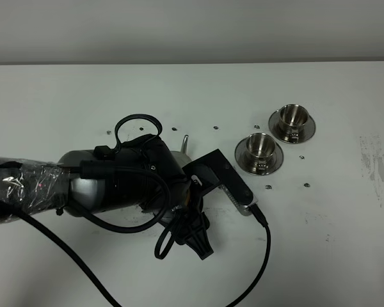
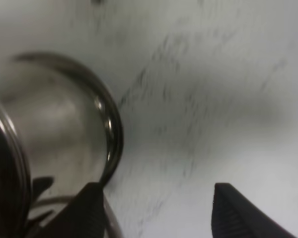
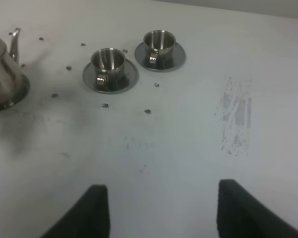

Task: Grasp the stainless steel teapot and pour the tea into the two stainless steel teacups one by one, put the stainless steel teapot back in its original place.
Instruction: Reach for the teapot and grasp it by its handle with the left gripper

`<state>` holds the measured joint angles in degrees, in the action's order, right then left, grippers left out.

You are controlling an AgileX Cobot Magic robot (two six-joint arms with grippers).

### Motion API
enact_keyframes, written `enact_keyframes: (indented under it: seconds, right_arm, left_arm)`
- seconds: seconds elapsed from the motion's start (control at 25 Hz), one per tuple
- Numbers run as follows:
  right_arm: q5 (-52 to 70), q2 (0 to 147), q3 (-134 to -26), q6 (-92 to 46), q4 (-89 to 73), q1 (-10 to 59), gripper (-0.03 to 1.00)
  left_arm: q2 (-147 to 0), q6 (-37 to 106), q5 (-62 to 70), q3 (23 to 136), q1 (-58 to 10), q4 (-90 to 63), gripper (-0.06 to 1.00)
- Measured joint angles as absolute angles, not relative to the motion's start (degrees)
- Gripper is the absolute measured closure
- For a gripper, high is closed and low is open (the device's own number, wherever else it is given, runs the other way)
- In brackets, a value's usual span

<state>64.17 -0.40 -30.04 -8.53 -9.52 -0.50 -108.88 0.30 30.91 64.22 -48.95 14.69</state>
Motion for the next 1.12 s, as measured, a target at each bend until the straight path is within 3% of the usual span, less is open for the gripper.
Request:
enact_keyframes:
  seconds: [0.92,1.12]
  right_arm:
    - [64.2,-0.4,-30.0,-8.5,-9.5,-0.5,0.5]
    - [64.2,-0.4,-30.0,-8.5,-9.5,-0.5,0.5]
  left_arm:
    - [-106.1,0.3,41.8,62.9,-44.9,18.2,0.48]
    - [-98.8,2.8,45.1,62.8,-44.8,16.3,0.48]
